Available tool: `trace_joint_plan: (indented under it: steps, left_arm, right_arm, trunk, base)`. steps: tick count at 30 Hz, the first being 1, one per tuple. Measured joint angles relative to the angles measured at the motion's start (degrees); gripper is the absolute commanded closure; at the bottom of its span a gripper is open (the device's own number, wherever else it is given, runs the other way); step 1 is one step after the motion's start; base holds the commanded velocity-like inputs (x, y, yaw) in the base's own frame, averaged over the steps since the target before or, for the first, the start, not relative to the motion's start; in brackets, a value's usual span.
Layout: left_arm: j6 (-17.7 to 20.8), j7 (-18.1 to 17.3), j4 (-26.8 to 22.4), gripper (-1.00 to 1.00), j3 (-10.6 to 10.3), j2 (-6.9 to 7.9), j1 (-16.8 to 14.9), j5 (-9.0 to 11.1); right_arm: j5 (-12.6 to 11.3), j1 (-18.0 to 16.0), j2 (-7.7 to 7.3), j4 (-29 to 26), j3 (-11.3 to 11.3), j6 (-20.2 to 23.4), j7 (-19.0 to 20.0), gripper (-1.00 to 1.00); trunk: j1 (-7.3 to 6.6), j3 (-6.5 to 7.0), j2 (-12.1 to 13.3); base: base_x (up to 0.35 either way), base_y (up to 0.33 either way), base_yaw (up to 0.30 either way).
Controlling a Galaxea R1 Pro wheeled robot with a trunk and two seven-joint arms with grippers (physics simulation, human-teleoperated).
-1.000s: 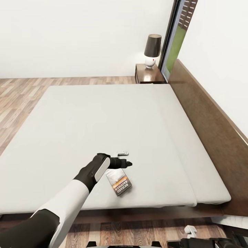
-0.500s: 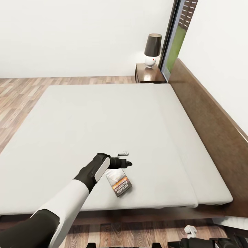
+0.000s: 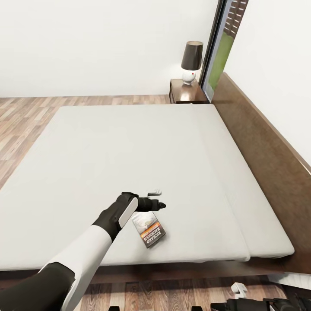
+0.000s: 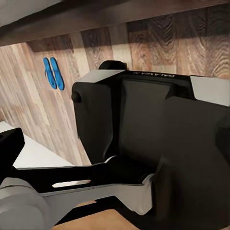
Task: In the bedroom, move the book from the bed onto either nightstand, and place the two sandals side by side next to the bed.
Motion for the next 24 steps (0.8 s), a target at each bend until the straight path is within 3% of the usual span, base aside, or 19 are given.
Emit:
trace_joint_plan:
  steps: [24]
  left_arm:
    - [0.00, 0.00, 0.00, -1.00, 0.00, 0.00, 0.00, 0.00]
  right_arm:
    - [0.06, -0.01, -0.01, 0.00, 0.00, 0.00, -0.01, -1.00]
  trunk:
    - [5.27, -4.32, -9.64]
  base:
    - [0.000, 0.000, 0.000]
